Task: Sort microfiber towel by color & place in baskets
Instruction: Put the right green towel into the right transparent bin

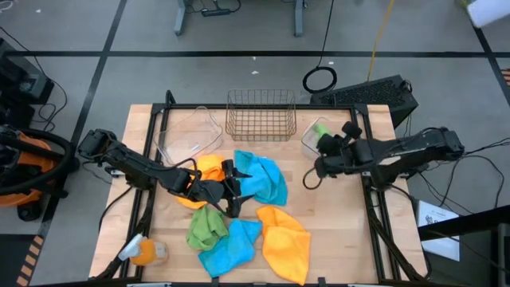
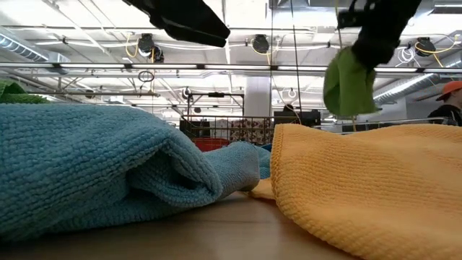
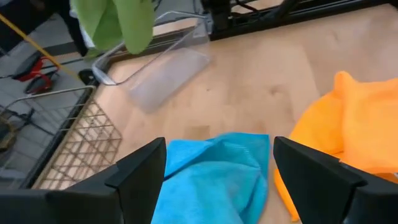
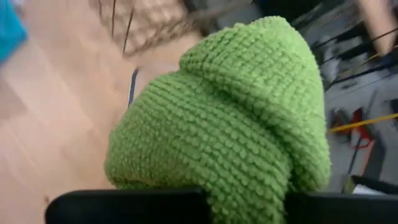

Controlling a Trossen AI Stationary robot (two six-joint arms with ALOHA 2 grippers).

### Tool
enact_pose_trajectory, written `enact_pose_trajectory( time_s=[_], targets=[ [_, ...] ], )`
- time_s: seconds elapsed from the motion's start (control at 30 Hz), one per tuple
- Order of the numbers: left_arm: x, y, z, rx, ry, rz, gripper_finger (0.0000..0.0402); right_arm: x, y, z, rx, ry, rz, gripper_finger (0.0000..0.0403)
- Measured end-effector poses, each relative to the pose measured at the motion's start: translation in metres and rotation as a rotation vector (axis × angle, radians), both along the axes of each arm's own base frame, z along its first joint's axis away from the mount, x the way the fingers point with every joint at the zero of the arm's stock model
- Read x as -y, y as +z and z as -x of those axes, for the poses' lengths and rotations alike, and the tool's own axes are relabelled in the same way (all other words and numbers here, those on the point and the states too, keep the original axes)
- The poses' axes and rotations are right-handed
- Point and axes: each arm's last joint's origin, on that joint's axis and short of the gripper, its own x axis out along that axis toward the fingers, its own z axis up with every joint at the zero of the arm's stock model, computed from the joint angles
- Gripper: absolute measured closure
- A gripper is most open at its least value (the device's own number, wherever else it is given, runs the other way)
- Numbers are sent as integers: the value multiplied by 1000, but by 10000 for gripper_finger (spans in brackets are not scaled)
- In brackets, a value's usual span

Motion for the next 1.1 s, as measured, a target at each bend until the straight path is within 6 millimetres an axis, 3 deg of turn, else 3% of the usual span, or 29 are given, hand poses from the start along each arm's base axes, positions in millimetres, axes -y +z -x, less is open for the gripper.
enact_pose_trajectory(
  time_s=[0.13, 0.47, 0.87, 1.1],
  targets=[
    [2, 0, 0, 1, -12, 29, 100, 17, -19, 3, -76, -47, -102, 386],
    [4, 0, 1, 4, -21, 32, 100, 34, -54, 10, -137, 4, -91, 382],
    [6, 2, 0, 25, -26, 40, 100, 53, -54, 5, -110, 21, -85, 355],
    [8, 2, 1, 24, -34, 39, 100, 54, -56, 10, -127, -6, -155, 292]
  ],
)
